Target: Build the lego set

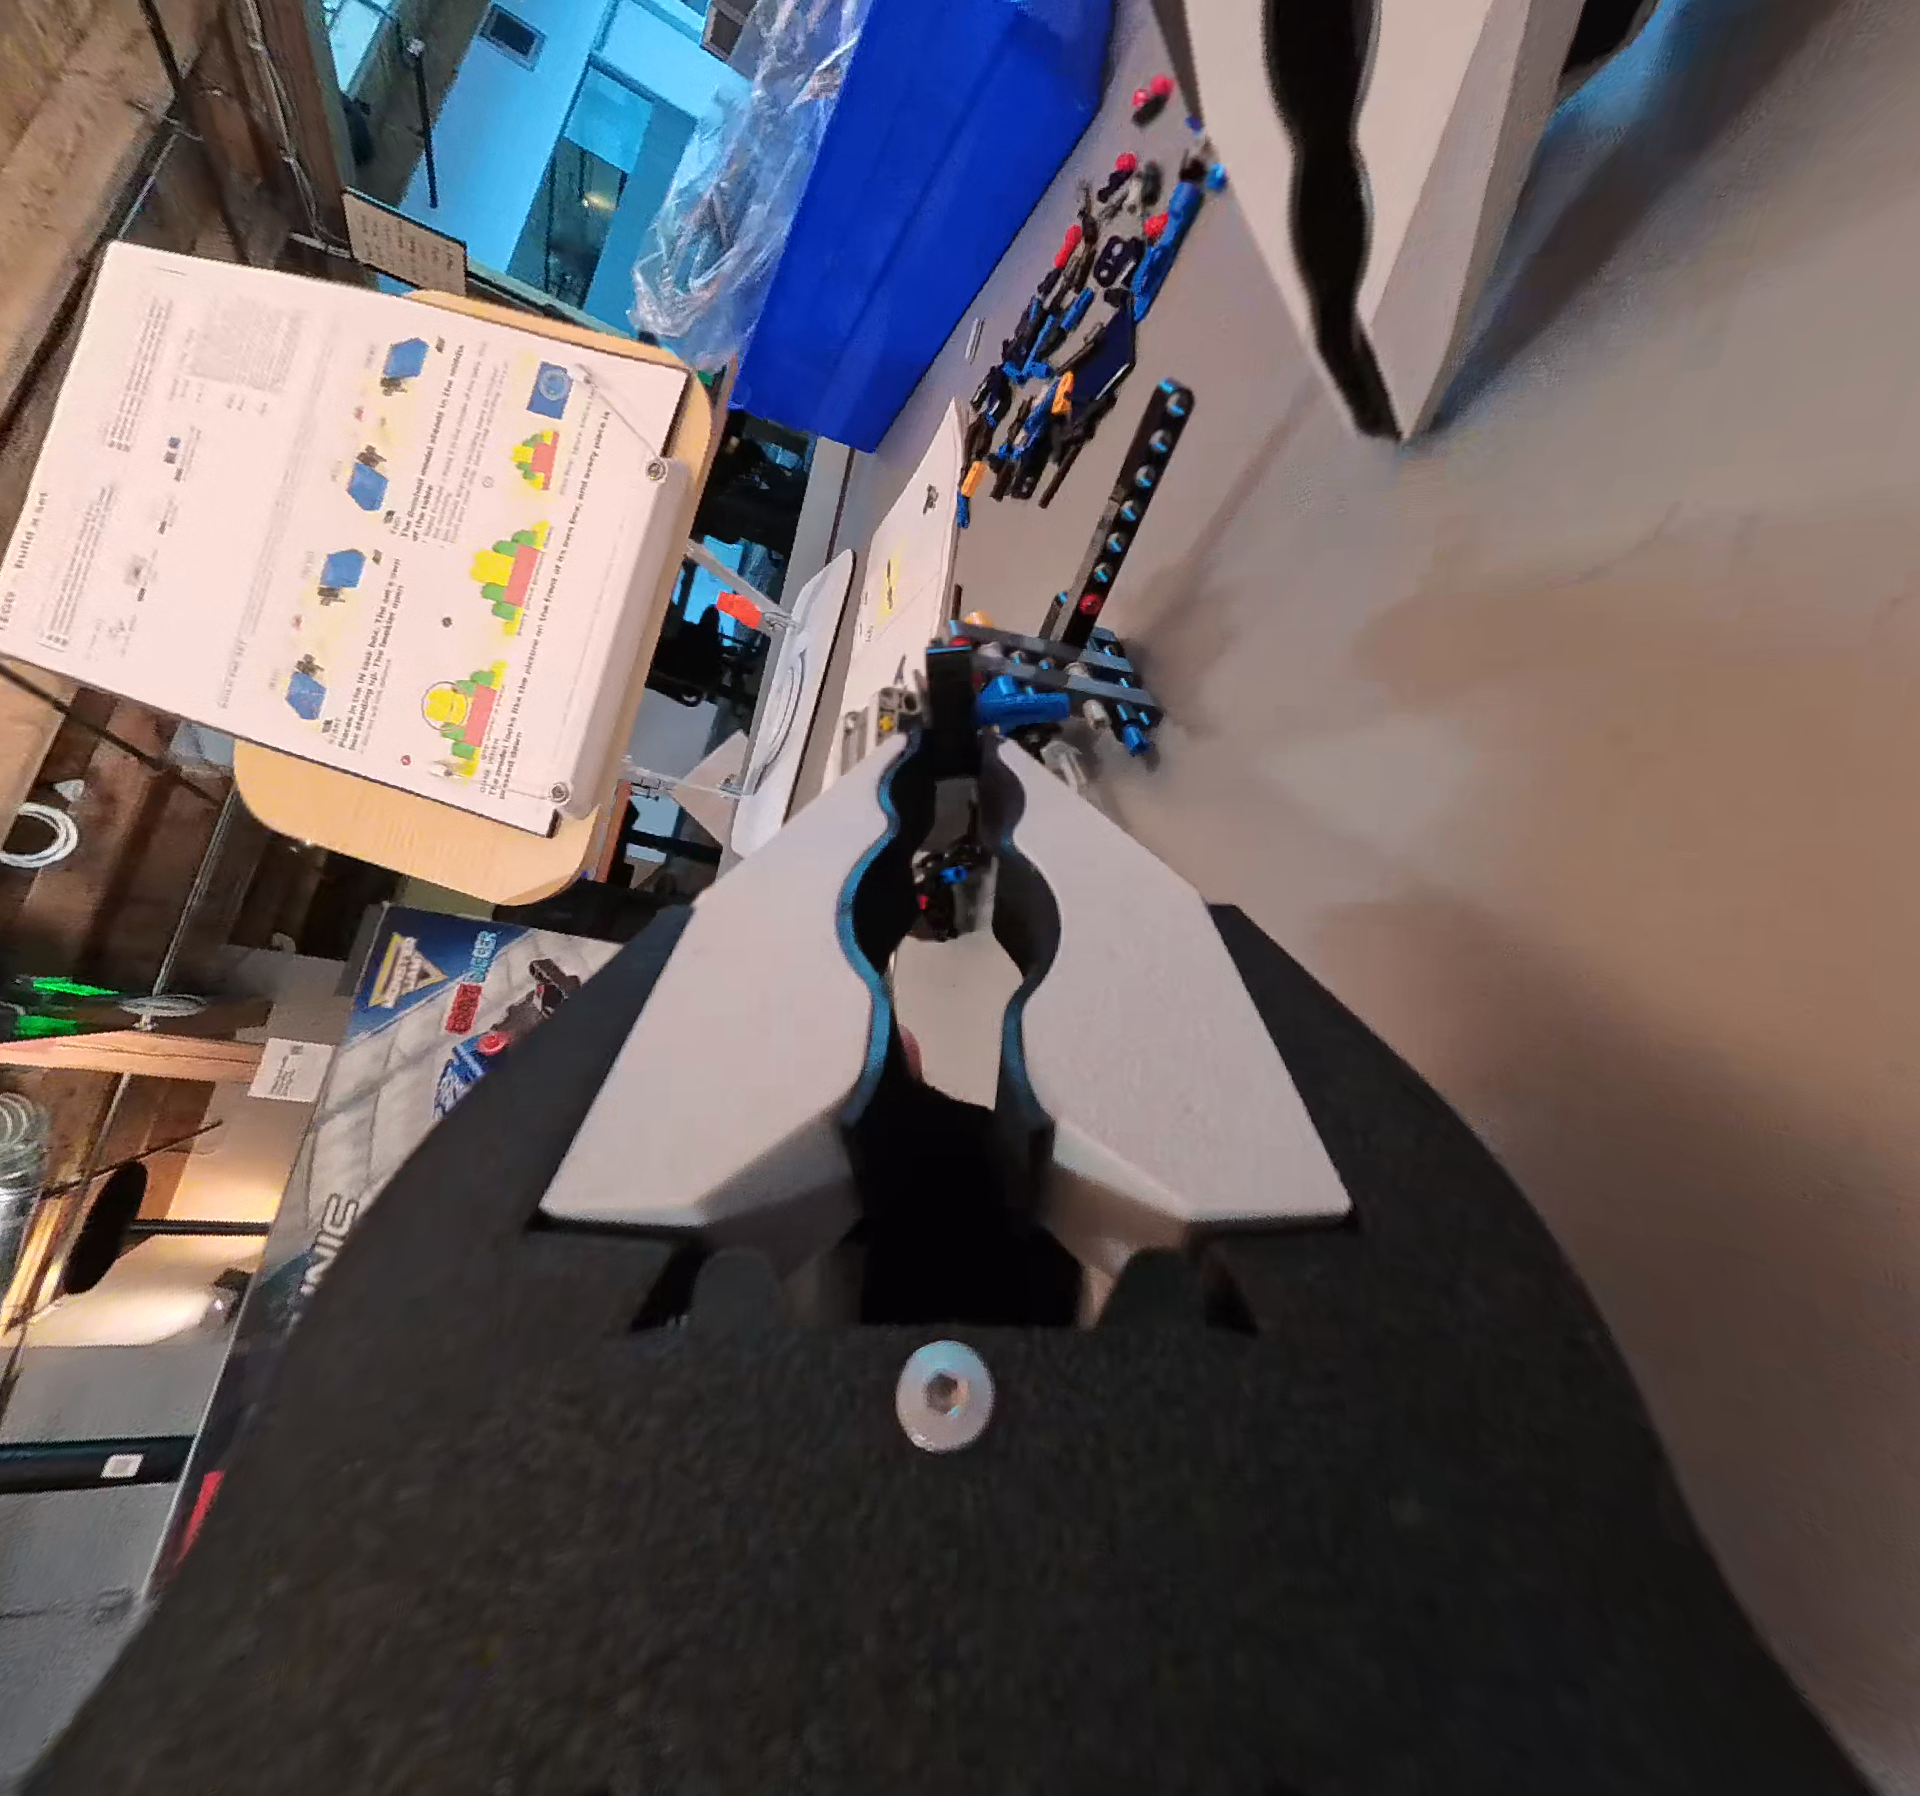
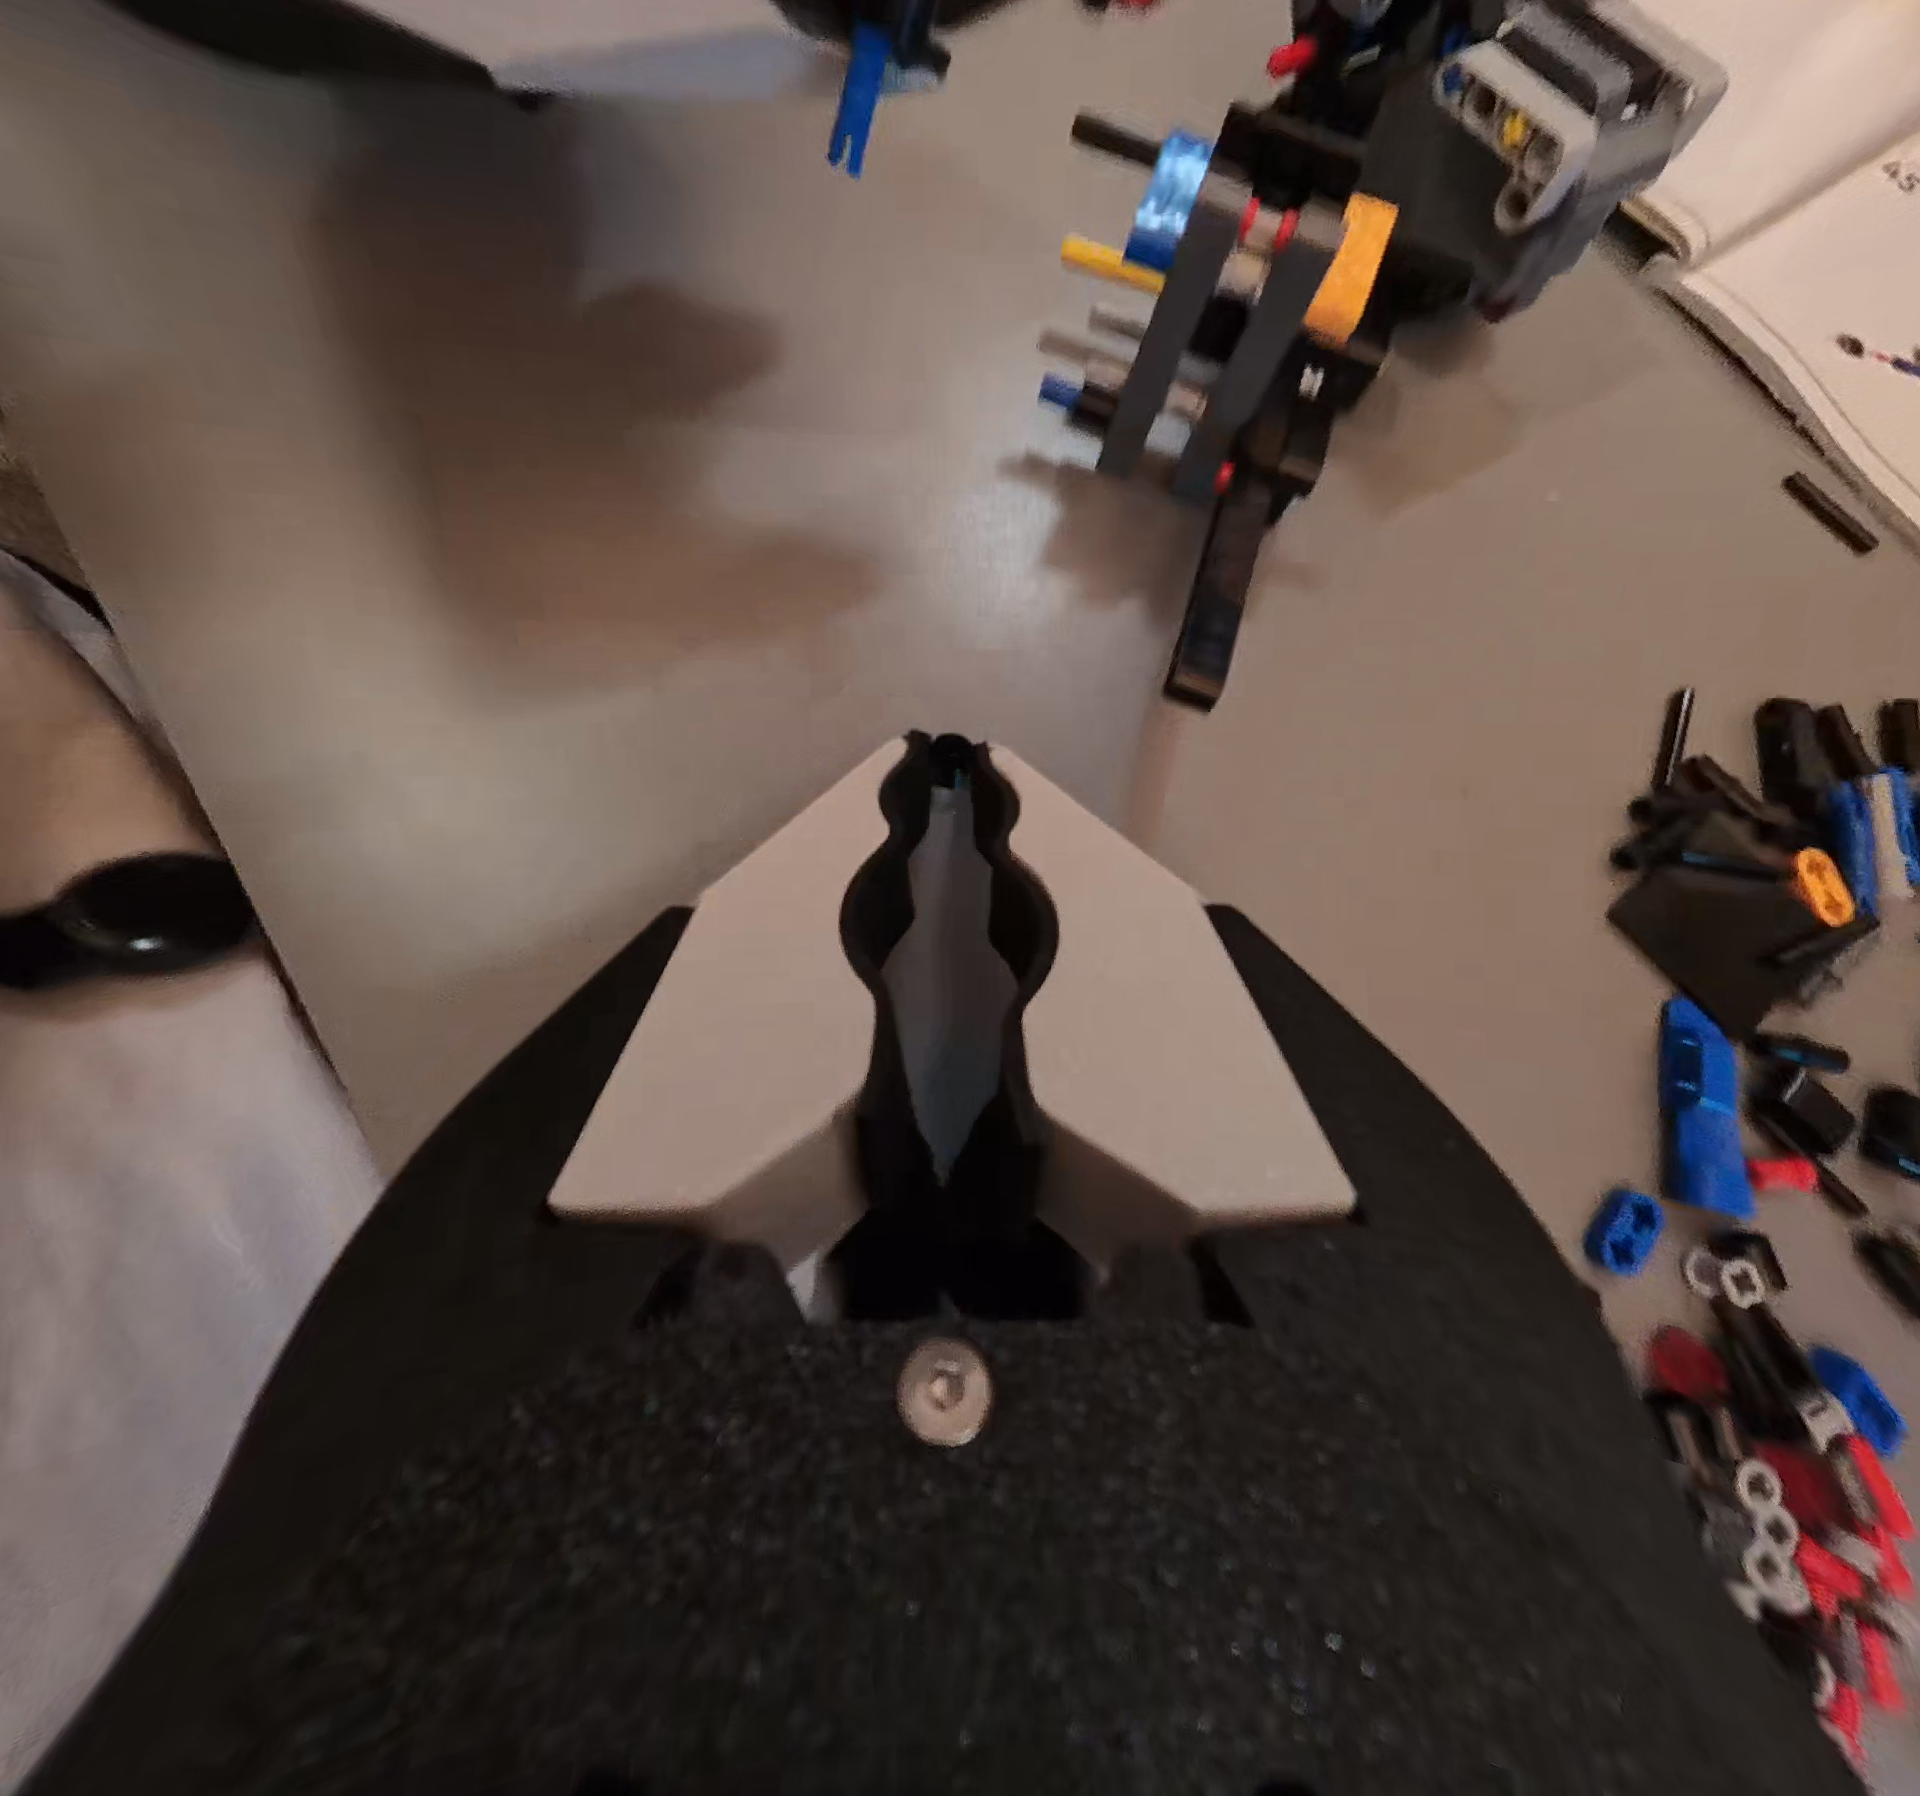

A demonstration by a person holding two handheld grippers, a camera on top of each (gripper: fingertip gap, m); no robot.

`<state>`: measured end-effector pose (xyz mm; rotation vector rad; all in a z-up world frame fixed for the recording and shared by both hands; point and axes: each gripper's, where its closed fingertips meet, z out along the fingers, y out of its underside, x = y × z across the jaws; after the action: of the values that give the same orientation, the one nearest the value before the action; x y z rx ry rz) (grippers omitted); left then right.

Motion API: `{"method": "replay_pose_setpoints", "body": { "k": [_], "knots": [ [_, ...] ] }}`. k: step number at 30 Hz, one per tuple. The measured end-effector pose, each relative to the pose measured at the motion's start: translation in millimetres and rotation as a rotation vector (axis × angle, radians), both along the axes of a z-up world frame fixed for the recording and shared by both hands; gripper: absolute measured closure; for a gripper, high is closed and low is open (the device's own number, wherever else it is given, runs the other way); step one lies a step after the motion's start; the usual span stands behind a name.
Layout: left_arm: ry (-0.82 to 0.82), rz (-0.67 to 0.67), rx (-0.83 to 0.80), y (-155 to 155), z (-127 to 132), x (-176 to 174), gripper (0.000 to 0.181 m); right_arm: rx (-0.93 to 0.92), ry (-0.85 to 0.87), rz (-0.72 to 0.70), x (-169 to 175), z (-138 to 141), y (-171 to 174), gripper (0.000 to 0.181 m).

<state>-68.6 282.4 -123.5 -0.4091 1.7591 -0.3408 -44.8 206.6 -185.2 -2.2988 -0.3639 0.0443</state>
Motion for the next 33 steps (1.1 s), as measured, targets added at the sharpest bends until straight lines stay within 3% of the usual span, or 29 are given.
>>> {"method": "replay_pose_setpoints", "body": {
  "k": [1,7,27,31,33],
  "knots": [
    [0.007,-0.004,0.008,-2,-3,0,0.175,-0.003,-0.004,0.002,0,-2,-4,0.175],
    [0.021,-0.002,-0.005,-2,-5,0,0.175,-0.036,-0.03,-0.016,5,-1,-17,0.166],
    [0.063,0.001,-0.003,1,-13,0,0.175,-0.168,-0.046,0.052,-7,-1,-26,0.175],
    [0.058,0.005,-0.027,1,-10,1,0.175,-0.121,-0.033,0.067,-10,7,-21,0.175],
    [0.064,0.004,-0.148,-1,-4,1,0.175,0.032,-0.001,0.06,-12,30,-4,0.175]
  ]
}}
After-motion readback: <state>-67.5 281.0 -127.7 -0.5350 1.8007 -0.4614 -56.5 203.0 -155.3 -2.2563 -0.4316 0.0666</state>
